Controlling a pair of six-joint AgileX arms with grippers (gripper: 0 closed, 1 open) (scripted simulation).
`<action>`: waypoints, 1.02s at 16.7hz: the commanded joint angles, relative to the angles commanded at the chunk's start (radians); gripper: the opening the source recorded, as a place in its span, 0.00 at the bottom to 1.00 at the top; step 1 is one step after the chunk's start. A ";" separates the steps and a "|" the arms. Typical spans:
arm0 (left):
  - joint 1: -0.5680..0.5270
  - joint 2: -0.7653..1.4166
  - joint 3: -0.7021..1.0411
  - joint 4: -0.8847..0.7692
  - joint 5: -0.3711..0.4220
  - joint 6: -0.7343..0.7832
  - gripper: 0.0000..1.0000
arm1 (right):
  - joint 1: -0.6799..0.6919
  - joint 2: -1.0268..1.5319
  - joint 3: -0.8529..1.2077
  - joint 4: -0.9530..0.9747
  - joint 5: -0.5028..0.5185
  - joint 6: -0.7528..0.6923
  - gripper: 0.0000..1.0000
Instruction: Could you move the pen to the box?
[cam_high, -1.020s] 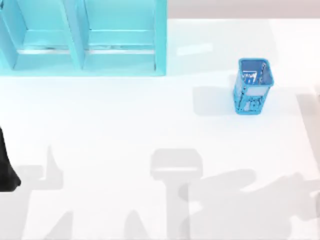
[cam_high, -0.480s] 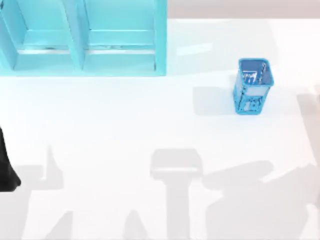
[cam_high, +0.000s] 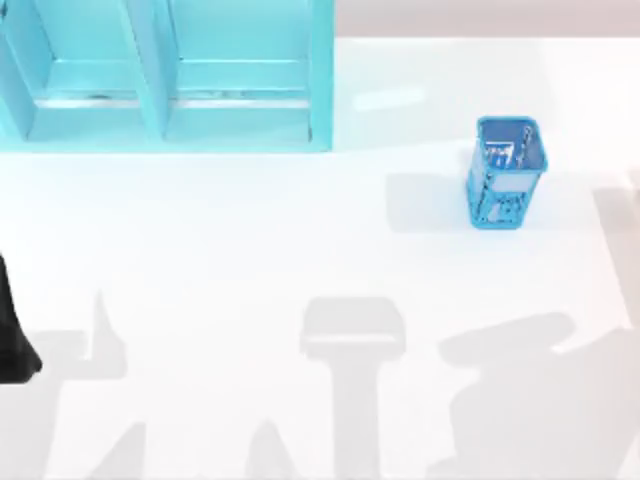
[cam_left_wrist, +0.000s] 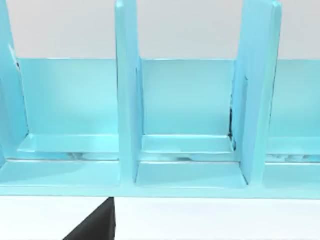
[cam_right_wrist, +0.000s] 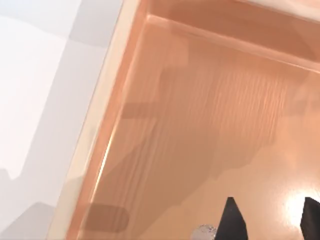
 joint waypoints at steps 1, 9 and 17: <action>0.000 0.000 0.000 0.000 0.000 0.000 1.00 | 0.000 0.000 0.000 0.000 0.000 0.000 0.15; 0.000 0.000 0.000 0.000 0.000 0.000 1.00 | 0.000 0.000 0.000 0.000 0.000 0.000 0.75; 0.000 0.000 0.000 0.000 0.000 0.000 1.00 | 0.000 0.000 0.000 0.000 0.000 0.000 1.00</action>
